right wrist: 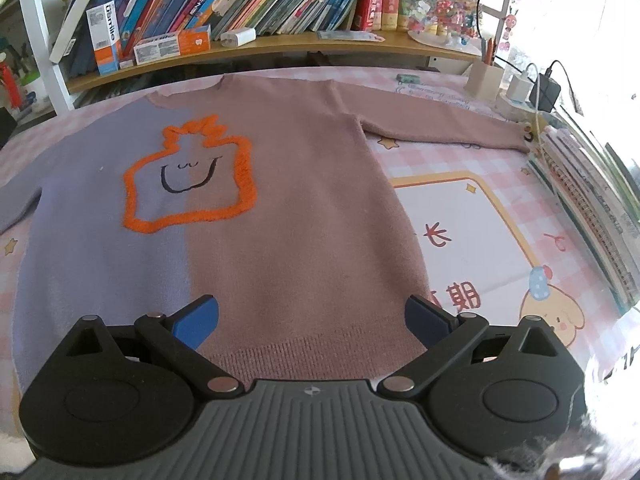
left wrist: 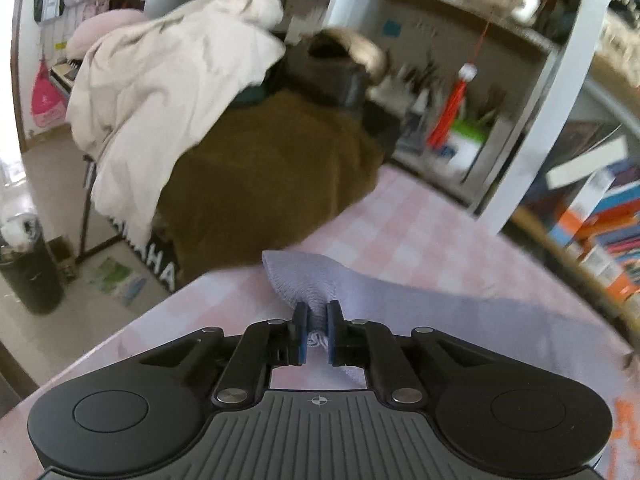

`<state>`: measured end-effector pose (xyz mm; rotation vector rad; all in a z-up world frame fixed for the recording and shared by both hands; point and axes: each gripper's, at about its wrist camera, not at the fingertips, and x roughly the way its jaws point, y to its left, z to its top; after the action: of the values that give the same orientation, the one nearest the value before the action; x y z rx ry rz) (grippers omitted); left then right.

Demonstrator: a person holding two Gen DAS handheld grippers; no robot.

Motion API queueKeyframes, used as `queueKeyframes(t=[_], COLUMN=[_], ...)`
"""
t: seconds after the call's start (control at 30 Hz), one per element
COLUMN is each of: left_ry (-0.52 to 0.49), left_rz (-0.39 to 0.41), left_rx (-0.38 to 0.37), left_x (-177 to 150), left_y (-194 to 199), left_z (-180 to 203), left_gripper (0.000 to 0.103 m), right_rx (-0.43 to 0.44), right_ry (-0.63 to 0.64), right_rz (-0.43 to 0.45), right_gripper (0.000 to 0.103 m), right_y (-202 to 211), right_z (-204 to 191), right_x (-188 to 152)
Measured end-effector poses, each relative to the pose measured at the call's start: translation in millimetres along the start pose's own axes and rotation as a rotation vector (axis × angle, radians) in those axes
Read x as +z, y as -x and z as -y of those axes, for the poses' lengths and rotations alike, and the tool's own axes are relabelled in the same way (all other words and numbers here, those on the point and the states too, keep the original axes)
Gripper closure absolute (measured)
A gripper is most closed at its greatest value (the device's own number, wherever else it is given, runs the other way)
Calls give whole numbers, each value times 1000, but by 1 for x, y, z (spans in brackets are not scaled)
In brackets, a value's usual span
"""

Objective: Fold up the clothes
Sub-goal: 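Lift the lavender sleeve with the left gripper and lay it across the body, then open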

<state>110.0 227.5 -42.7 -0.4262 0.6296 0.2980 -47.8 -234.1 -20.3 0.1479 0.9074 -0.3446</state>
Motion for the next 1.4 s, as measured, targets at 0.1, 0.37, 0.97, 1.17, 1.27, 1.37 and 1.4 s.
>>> queueKeyframes(t=[0.1, 0.37, 0.97, 1.17, 1.27, 1.37, 1.4], left_ry=[51, 124, -83, -162, -181, -202, -211], left_rz=[35, 131, 202, 192, 178, 161, 155], left_rx=[-53, -178, -149, -180, -191, -198, -199], left_x=[8, 20, -10, -29, -38, -49, -53], left_y=[16, 65, 103, 93, 88, 82, 80], left_z=[6, 45, 211, 278, 299, 317, 323], left_gripper=[95, 95, 95, 95, 95, 95, 95], right_rx=[27, 94, 316, 377, 390, 391, 391], right_ry=[20, 69, 188, 227, 227, 209, 202], right_rz=[-3, 4, -15, -24, -25, -28, -28], right_gripper=[3, 3, 3, 3, 3, 3, 3], right_y=[-4, -15, -54, -61, -62, -65, -65], right_z=[-3, 1, 72, 86, 93, 103, 107], right_x=[3, 12, 48, 55, 59, 63, 64])
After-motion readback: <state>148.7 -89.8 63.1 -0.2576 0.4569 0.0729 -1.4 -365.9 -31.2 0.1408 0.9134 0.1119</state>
